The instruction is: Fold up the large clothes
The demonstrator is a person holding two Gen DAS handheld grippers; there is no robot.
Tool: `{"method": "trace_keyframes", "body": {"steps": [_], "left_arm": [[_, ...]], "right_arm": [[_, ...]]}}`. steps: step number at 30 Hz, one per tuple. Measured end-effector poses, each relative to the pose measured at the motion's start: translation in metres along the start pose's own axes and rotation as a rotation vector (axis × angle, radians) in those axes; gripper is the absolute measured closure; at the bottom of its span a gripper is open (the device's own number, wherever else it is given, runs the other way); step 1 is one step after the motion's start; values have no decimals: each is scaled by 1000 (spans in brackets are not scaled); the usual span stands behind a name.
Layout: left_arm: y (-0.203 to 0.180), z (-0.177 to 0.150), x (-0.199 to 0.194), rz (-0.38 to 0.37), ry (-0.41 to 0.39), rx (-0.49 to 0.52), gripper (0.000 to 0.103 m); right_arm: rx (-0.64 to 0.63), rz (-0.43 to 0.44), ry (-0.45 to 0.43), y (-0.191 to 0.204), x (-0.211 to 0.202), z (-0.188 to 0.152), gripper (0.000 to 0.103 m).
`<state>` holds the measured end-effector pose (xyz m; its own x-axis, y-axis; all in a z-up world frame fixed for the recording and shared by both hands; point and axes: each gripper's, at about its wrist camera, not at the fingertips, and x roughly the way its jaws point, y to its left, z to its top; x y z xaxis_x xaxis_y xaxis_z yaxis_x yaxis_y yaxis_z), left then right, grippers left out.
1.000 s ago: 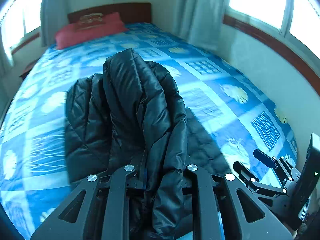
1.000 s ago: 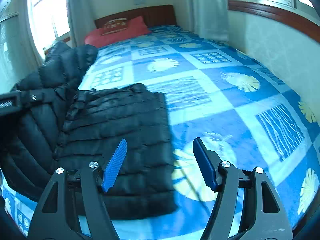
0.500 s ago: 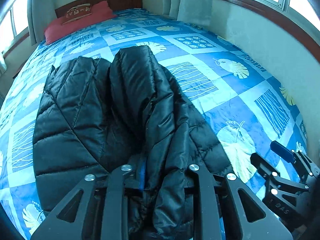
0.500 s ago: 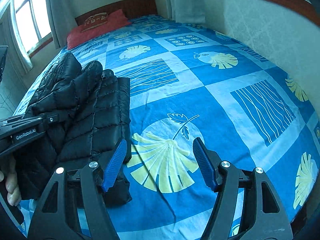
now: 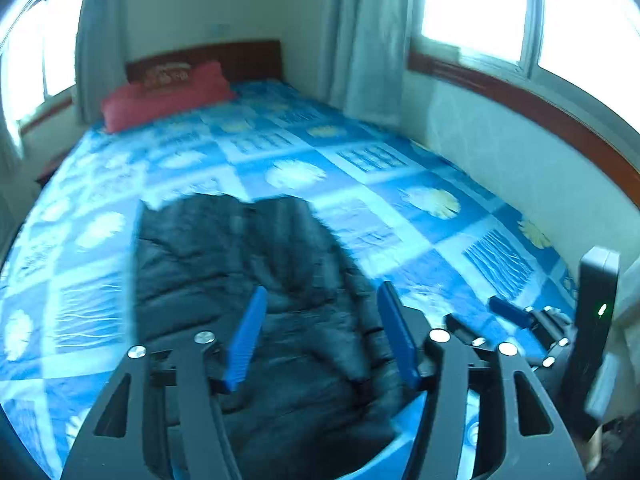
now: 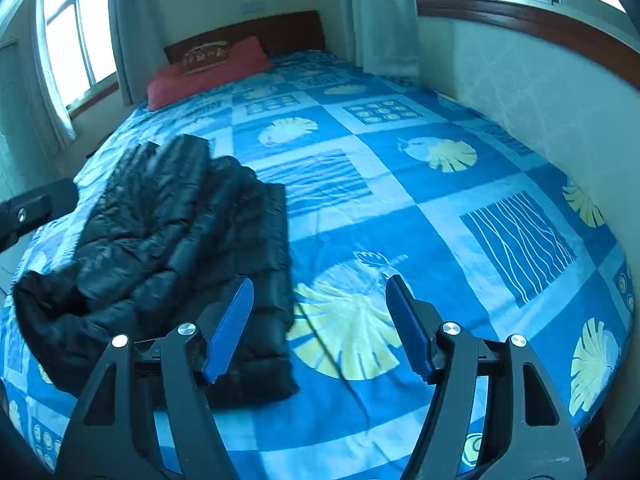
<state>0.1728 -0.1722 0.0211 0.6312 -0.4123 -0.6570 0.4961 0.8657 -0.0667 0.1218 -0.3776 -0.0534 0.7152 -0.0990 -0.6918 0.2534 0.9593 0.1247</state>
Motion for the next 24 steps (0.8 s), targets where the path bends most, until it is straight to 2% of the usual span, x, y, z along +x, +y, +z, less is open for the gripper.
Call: {"method": "trace_keyframes", "body": {"steps": [1, 3, 4, 7, 9, 13, 14, 15, 16, 17, 20, 24], "left_arm": [[13, -3, -5, 31, -9, -9, 43], [39, -10, -8, 93, -15, -37, 43], [56, -16, -8, 131, -12, -58, 42], [99, -35, -3, 209, 16, -136, 42], [123, -47, 2, 233, 42, -190, 42], [144, -66, 8, 241, 73, -239, 42], [146, -70, 8, 240, 77, -243, 42], [147, -73, 12, 232, 86, -249, 42], [148, -77, 11, 223, 89, -252, 42], [148, -79, 13, 212, 95, -255, 42], [142, -81, 18, 162, 102, -267, 42], [128, -79, 20, 99, 66, -263, 42]], "right_arm": [[-5, 19, -3, 9, -1, 4, 35], [3, 64, -2, 23, 0, 11, 28], [19, 95, -2, 30, 2, 15, 21], [33, 159, 15, 53, 12, 27, 16], [18, 165, 77, 72, 30, 33, 14], [-12, 126, 187, 92, 61, 25, 14], [-5, 143, 204, 91, 64, 22, 26], [-4, 169, 231, 91, 69, 18, 42], [-18, 168, 249, 92, 72, 16, 64], [-35, 161, 244, 93, 72, 15, 72], [-63, 119, 183, 86, 60, 19, 81], [-55, 48, 162, 60, 65, 22, 83]]}}
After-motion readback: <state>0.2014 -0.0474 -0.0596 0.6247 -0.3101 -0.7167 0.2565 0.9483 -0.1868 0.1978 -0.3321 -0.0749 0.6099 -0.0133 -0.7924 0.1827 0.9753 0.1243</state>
